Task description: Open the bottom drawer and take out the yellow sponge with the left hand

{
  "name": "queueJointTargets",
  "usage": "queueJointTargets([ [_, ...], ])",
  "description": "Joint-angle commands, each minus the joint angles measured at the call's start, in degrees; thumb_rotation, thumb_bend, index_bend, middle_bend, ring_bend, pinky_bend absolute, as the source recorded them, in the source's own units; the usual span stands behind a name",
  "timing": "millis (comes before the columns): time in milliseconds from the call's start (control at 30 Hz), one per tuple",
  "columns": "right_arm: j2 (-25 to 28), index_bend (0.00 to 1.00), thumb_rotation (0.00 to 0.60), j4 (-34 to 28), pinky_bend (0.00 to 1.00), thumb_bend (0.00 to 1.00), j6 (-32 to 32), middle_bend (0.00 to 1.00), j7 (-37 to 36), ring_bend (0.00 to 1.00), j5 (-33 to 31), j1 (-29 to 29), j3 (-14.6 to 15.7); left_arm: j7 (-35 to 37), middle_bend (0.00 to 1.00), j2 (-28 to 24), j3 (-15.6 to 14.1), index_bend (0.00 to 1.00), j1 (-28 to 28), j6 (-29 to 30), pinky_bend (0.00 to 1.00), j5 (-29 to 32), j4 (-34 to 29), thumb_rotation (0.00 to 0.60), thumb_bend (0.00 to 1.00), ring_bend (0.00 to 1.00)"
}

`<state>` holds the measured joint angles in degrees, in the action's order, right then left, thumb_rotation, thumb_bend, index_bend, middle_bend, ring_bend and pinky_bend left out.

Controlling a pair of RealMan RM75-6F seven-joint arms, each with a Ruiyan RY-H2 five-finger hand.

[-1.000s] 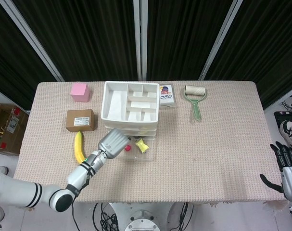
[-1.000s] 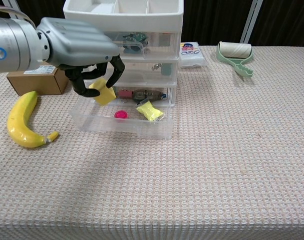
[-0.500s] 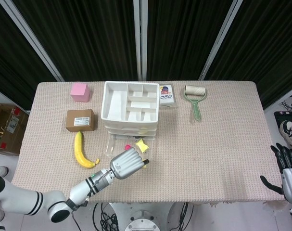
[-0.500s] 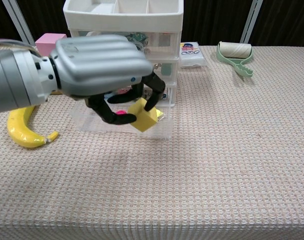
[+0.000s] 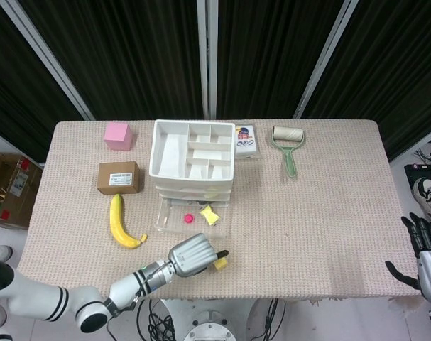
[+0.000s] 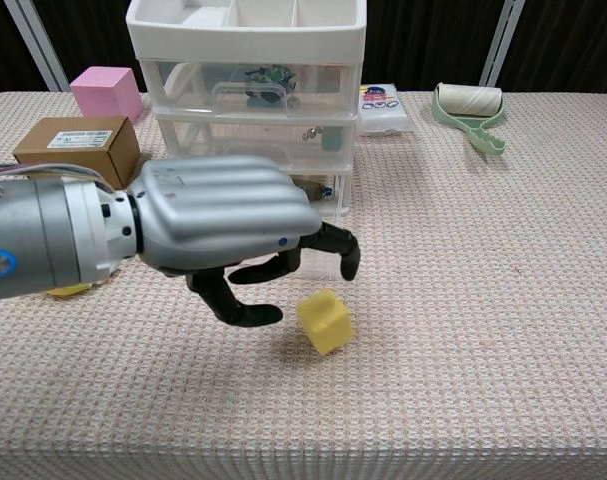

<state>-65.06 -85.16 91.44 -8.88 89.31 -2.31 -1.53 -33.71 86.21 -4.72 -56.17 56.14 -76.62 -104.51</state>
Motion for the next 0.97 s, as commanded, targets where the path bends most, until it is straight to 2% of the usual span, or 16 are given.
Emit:
queueJointTargets([
  [33,0.06,0.00,0.600,-0.02,0.00,0.12,0.08,0.01,-0.08,0.00,0.01,-0.01,-0.06,0.57,0.81,-1.03,1.27,0.16,1.86,2.91,1.00,-0.76,-0.83,0.600,0.21,0.96],
  [167,0.07,0.00,0.600,0.15,0.00,0.12,0.04,0.01,-0.51,0.00,-0.07,0.01,-0.17,3.74,0.79,-5.02,3.25,0.15,6.10,9.79,1.00,-0.77,-3.45,0.600,0.19,0.94],
  [300,0.24,0.00,0.600,0.42,0.00,0.12,-0.59,0.01,-1.10,0.00,-0.19,0.36,-0.28,8.94,0.75,-11.81,4.10,0.16,13.61,19.34,1.00,1.54,-6.02,0.600,0.18,0.88],
  [433,0.37,0.00,0.600,0.46,0.00,0.12,-1.14,0.01,-1.30,0.00,0.42,1.04,-0.33,15.40,0.67,-17.39,3.65,0.30,22.05,27.23,0.96,6.12,-7.64,0.600,0.17,0.77],
  [533,0.48,0.00,0.600,0.43,0.00,0.12,-1.86,0.01,-1.30,0.00,0.59,1.68,-0.46,17.95,0.63,-19.70,2.98,0.38,27.80,31.76,0.93,9.59,-6.75,0.600,0.16,0.72],
  [600,0.62,0.00,0.600,0.31,0.00,0.12,-2.38,0.01,-1.12,0.00,0.79,2.10,-0.45,18.37,0.60,-20.36,2.59,0.38,30.69,33.36,0.87,12.19,-5.22,0.600,0.13,0.68],
  [700,1.08,0.00,0.600,-0.20,0.00,0.12,-3.49,0.00,-0.66,0.00,1.43,3.01,-0.29,19.00,0.48,-21.32,0.75,0.30,34.84,32.58,0.56,16.23,-0.71,0.600,0.10,0.50],
  [767,1.06,0.00,0.600,-0.47,0.00,0.12,-3.91,0.00,-0.35,0.00,1.59,3.47,-0.37,20.74,0.36,-20.89,-0.14,0.24,36.58,31.62,0.37,16.09,2.86,0.598,0.09,0.37],
  [867,0.78,0.00,0.600,-1.01,0.00,0.12,-4.35,0.00,0.52,0.00,1.82,4.07,-0.50,23.88,0.29,-19.59,-1.34,0.22,39.42,31.44,0.32,13.94,6.75,0.590,0.09,0.31],
  [967,0.26,0.00,0.600,-1.37,0.00,0.12,-4.73,0.00,1.72,0.00,1.94,4.57,-0.59,26.22,0.29,-18.14,-1.29,0.21,42.22,33.72,0.32,11.43,8.60,0.588,0.09,0.31],
])
